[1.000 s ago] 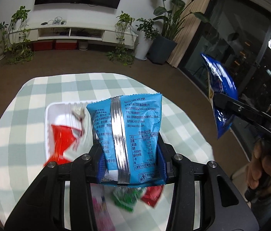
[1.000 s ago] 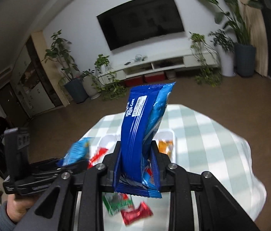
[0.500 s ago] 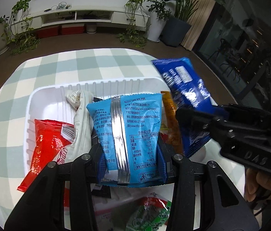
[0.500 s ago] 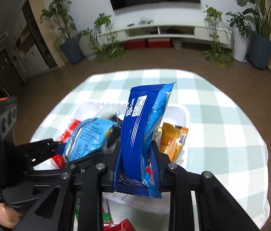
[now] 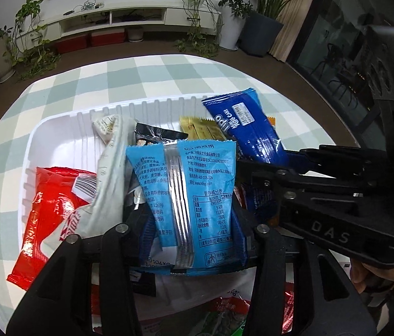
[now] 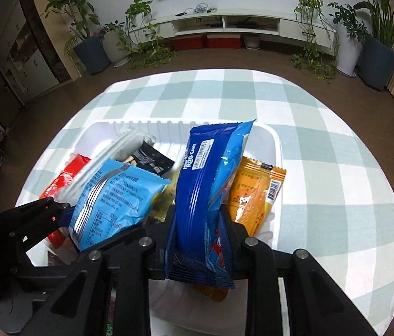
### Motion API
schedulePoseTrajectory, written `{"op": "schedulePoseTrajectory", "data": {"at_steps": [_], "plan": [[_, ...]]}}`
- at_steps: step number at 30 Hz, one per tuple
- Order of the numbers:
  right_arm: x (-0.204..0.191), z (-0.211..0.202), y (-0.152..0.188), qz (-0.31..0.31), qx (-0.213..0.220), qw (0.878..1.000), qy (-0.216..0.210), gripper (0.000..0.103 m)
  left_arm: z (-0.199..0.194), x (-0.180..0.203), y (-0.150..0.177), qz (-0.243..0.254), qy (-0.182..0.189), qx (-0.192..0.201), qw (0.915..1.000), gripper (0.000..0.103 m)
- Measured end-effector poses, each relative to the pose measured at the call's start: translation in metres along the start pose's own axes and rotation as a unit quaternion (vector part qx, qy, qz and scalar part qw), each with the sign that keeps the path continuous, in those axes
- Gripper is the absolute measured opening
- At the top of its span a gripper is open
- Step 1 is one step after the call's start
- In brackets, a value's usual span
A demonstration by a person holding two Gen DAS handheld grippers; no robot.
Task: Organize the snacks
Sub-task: 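Lower both blue packets into the tray and open both grippers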
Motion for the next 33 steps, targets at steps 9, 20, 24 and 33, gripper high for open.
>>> {"op": "schedulePoseTrajectory", "data": {"at_steps": [9, 20, 24, 33], "plan": [[-0.002, 0.006, -0.002, -0.004, 0.001, 1.000, -0.007, 0.036, -0.001, 0.006, 0.002, 0.013, -0.009, 0.006, 0.9999, 0.053], [0.001, -0.002, -0.003, 0.008, 0.013, 1.000, -0.013, 0.040, -0.019, 0.015, -0.001, 0.021, -0.024, 0.020, 0.9993, 0.074], [0.000, -0.009, -0.006, 0.010, 0.024, 1.000, -0.017, 0.043, -0.030, 0.015, -0.002, 0.022, -0.031, 0.030, 0.9988, 0.080], [0.000, -0.035, -0.005, 0.015, 0.048, 0.999, -0.020, 0.055, -0.064, 0.025, 0.000, 0.026, -0.035, 0.056, 0.9974, 0.088]]}}
Point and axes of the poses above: each gripper's, at about its wrist camera, not at the fingertips, and z roughly the way its jaws point, x to its right, y to its underside, the point moved 10 cm from there along z, roughly the way its jaws point, and after that the axes turned 7 degrees about y, right-handed, at the moved point
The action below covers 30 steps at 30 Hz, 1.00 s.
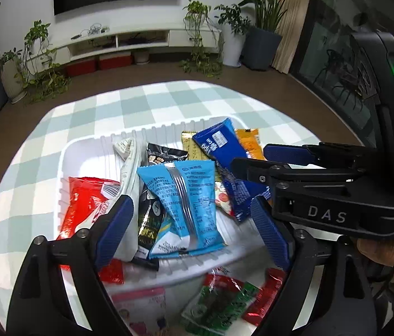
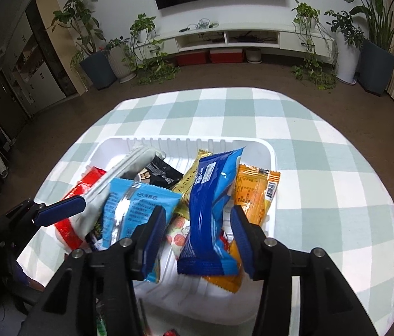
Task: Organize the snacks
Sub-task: 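Lower both blue packets into the tray and open both grippers, then move both grippers back toward the remaining packets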
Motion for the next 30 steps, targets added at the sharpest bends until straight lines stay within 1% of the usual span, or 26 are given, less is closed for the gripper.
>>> {"op": "schedulePoseTrajectory", "data": {"at_steps": [1, 3, 5, 7, 9, 13, 15, 17, 18, 20, 21, 23, 25, 27, 28, 30], "plan": [[0.000, -0.007, 0.000, 0.003, 0.005, 1.000, -0.001, 0.059, -0.008, 0.002, 0.000, 0.001, 0.000, 0.007, 1.0000, 0.089], [0.002, -0.017, 0.001, 0.011, 0.012, 1.000, -0.003, 0.065, -0.021, 0.006, 0.000, 0.002, 0.002, 0.015, 0.9999, 0.097], [0.003, -0.032, 0.003, 0.023, 0.024, 0.999, -0.009, 0.074, -0.032, 0.010, 0.000, 0.005, 0.001, 0.021, 0.9998, 0.099], [0.003, -0.045, 0.007, 0.036, 0.031, 0.999, -0.017, 0.079, -0.044, 0.014, 0.002, 0.004, 0.001, 0.027, 0.9996, 0.100], [0.004, -0.059, 0.013, 0.049, 0.037, 0.998, -0.026, 0.081, -0.056, 0.019, 0.005, 0.006, 0.000, 0.032, 0.9995, 0.102], [0.000, -0.087, 0.033, 0.064, 0.046, 0.996, -0.047, 0.082, -0.094, 0.025, 0.020, 0.013, -0.004, 0.056, 0.9983, 0.103], [-0.001, -0.104, 0.049, 0.071, 0.055, 0.994, -0.057, 0.086, -0.114, 0.021, 0.032, 0.021, -0.018, 0.069, 0.9972, 0.103], [-0.002, -0.121, 0.068, 0.081, 0.064, 0.992, -0.067, 0.090, -0.136, 0.013, 0.049, 0.034, -0.046, 0.087, 0.9945, 0.103], [-0.003, -0.128, 0.078, 0.085, 0.069, 0.992, -0.070, 0.091, -0.144, 0.008, 0.061, 0.037, -0.057, 0.088, 0.9938, 0.103], [-0.003, -0.139, 0.101, 0.090, 0.069, 0.991, -0.073, 0.091, -0.154, -0.007, 0.094, 0.021, -0.075, 0.068, 0.9947, 0.103], [-0.003, -0.143, 0.114, 0.095, 0.067, 0.990, -0.075, 0.091, -0.157, -0.012, 0.108, 0.010, -0.077, 0.059, 0.9952, 0.103], [-0.003, -0.149, 0.141, 0.112, 0.063, 0.988, -0.081, 0.091, -0.160, -0.024, 0.142, -0.019, -0.081, 0.034, 0.9959, 0.103], [-0.003, -0.152, 0.168, 0.136, 0.056, 0.985, -0.088, 0.091, -0.161, -0.034, 0.174, -0.057, -0.088, 0.012, 0.9944, 0.103], [-0.002, -0.153, 0.187, 0.150, 0.051, 0.983, -0.088, 0.091, -0.158, -0.039, 0.199, -0.088, -0.086, -0.007, 0.9924, 0.103], [-0.003, -0.153, 0.197, 0.156, 0.047, 0.983, -0.087, 0.091, -0.157, -0.039, 0.211, -0.095, -0.089, -0.018, 0.9913, 0.103], [-0.007, -0.151, 0.214, 0.160, 0.038, 0.983, -0.086, 0.091, -0.151, -0.037, 0.223, -0.094, -0.090, -0.029, 0.9911, 0.103]]}}
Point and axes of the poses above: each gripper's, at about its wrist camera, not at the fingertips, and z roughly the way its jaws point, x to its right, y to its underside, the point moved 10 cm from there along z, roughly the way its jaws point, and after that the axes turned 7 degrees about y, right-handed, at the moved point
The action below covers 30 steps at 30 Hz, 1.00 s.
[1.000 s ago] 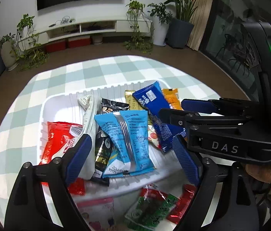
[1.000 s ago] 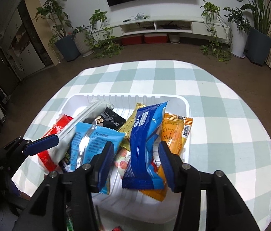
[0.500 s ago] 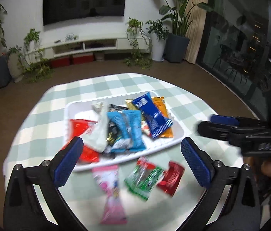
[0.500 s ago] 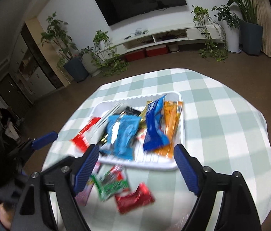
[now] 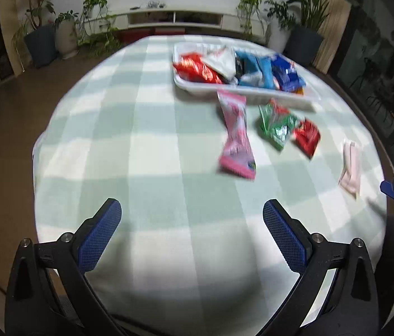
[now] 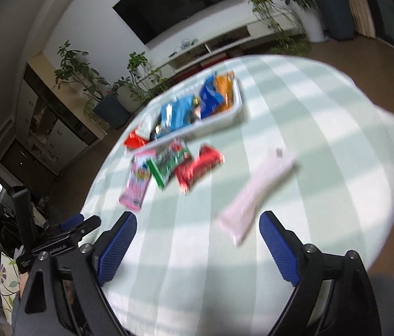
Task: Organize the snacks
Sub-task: 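Move both grippers back toward the remaining packets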
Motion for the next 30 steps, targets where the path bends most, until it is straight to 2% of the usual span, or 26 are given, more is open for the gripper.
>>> {"op": "schedulePoseTrajectory", "data": {"at_steps": [6, 9, 16, 21, 28, 30], "plan": [[-0.001, 0.003, 0.028, -0.008, -0.014, 1.000, 0.017, 0.091, 0.002, 0.020, -0.004, 0.030, -0.001, 0.002, 0.9995, 0.103], [0.005, 0.004, 0.032, 0.005, -0.013, 1.000, 0.024, 0.091, 0.012, 0.026, -0.016, 0.048, -0.009, -0.014, 0.9987, 0.103], [0.018, 0.001, 0.030, 0.013, -0.005, 0.999, 0.045, 0.089, 0.042, 0.035, -0.068, 0.067, -0.014, -0.031, 0.9972, 0.100], [0.022, 0.000, 0.026, 0.008, 0.000, 0.999, 0.051, 0.088, 0.078, 0.040, -0.087, 0.078, -0.018, -0.062, 0.9948, 0.075], [0.026, 0.002, 0.025, 0.007, -0.003, 0.999, 0.054, 0.088, 0.114, 0.037, -0.091, 0.086, -0.032, -0.089, 0.9918, 0.070], [0.027, 0.003, 0.026, 0.008, -0.005, 0.998, 0.055, 0.088, 0.118, 0.038, -0.092, 0.087, -0.027, -0.089, 0.9919, 0.062]]}}
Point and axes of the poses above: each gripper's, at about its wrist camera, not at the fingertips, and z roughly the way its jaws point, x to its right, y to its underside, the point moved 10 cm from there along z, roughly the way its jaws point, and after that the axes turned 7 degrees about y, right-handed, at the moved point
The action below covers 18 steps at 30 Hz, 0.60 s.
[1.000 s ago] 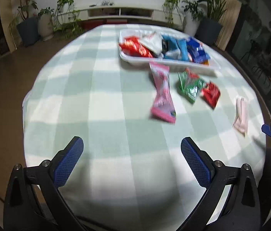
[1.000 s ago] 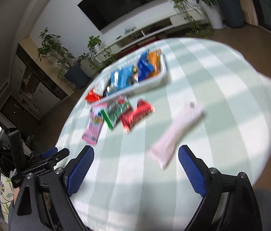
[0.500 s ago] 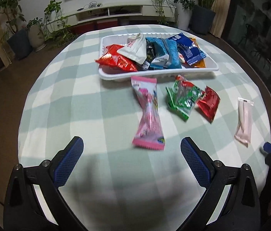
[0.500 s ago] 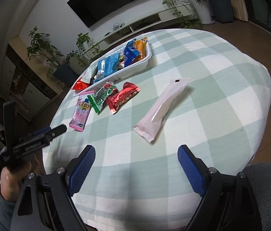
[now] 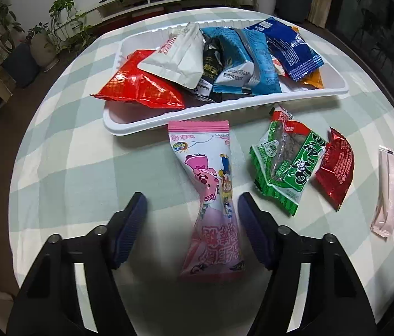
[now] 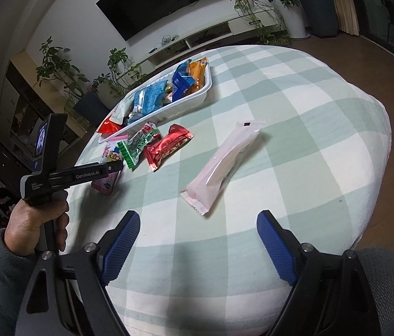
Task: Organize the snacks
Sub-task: 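Grasp the pink candy packet with the left gripper while the right gripper grasps the pale pink stick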
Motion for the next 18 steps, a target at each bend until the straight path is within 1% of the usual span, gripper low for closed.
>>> {"op": "schedulePoseTrajectory", "data": {"at_steps": [4, 5, 7, 9, 11, 14, 18], "plan": [[-0.001, 0.002, 0.001, -0.001, -0.003, 1.000, 0.001, 0.088, 0.006, 0.002, -0.007, 0.005, -0.001, 0.000, 1.0000, 0.058], [-0.001, 0.003, 0.001, -0.001, -0.003, 1.000, 0.002, 0.088, 0.007, 0.003, -0.009, 0.008, 0.000, 0.000, 1.0000, 0.055], [-0.001, 0.003, 0.001, -0.001, -0.004, 1.000, 0.003, 0.088, 0.008, 0.006, -0.009, 0.013, 0.005, 0.001, 0.9999, 0.049], [-0.001, 0.002, 0.001, -0.001, -0.004, 1.000, 0.006, 0.088, 0.007, 0.012, -0.008, 0.017, 0.015, 0.002, 0.9997, 0.037], [-0.001, 0.002, 0.001, 0.000, -0.003, 1.000, 0.008, 0.088, 0.007, 0.016, -0.008, 0.023, 0.019, 0.002, 0.9996, 0.031], [-0.001, 0.001, 0.001, -0.002, -0.004, 1.000, 0.010, 0.088, 0.009, 0.018, -0.009, 0.029, 0.023, 0.003, 0.9993, 0.025], [-0.002, 0.001, 0.001, -0.004, -0.005, 1.000, 0.013, 0.088, 0.004, 0.023, -0.003, 0.035, 0.031, 0.004, 0.9989, 0.023]]}}
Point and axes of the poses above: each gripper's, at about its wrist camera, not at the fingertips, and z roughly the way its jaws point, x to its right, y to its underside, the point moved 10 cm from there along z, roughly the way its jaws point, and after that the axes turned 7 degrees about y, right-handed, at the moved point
